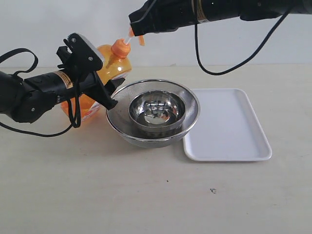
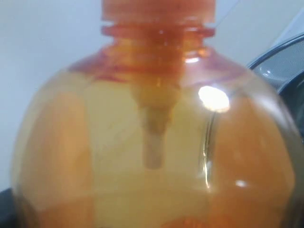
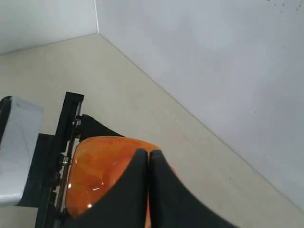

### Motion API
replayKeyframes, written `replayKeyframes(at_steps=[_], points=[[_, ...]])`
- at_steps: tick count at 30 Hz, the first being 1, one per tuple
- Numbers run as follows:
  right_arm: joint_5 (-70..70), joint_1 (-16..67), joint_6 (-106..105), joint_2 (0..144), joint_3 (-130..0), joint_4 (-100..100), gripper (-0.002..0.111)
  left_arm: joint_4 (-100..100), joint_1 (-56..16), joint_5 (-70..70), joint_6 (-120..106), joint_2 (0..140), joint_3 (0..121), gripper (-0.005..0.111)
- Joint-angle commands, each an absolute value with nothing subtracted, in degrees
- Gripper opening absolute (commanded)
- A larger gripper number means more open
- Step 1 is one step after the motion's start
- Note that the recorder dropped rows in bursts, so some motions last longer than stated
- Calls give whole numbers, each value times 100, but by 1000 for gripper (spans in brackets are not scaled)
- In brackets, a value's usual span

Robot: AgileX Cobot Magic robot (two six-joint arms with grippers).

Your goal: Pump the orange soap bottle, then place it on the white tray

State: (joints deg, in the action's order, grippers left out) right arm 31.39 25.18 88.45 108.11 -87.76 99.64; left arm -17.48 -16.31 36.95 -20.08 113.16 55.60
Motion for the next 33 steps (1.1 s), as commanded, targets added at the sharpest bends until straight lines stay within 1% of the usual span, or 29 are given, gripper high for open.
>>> replayKeyframes(at_steps=[1, 19, 33], points=[[3251, 2520, 8864, 10869, -8744, 9995, 0, -1781, -1668, 3908, -1971, 11246, 5603, 5], [3325, 2520, 8994, 10878, -8736, 9995, 0, -1781, -1668, 3918, -1971, 11246, 5603, 5], [3564, 2520, 9029, 11178, -8736, 9995, 0, -1781, -1668, 3907, -1958, 11246, 5603, 5]])
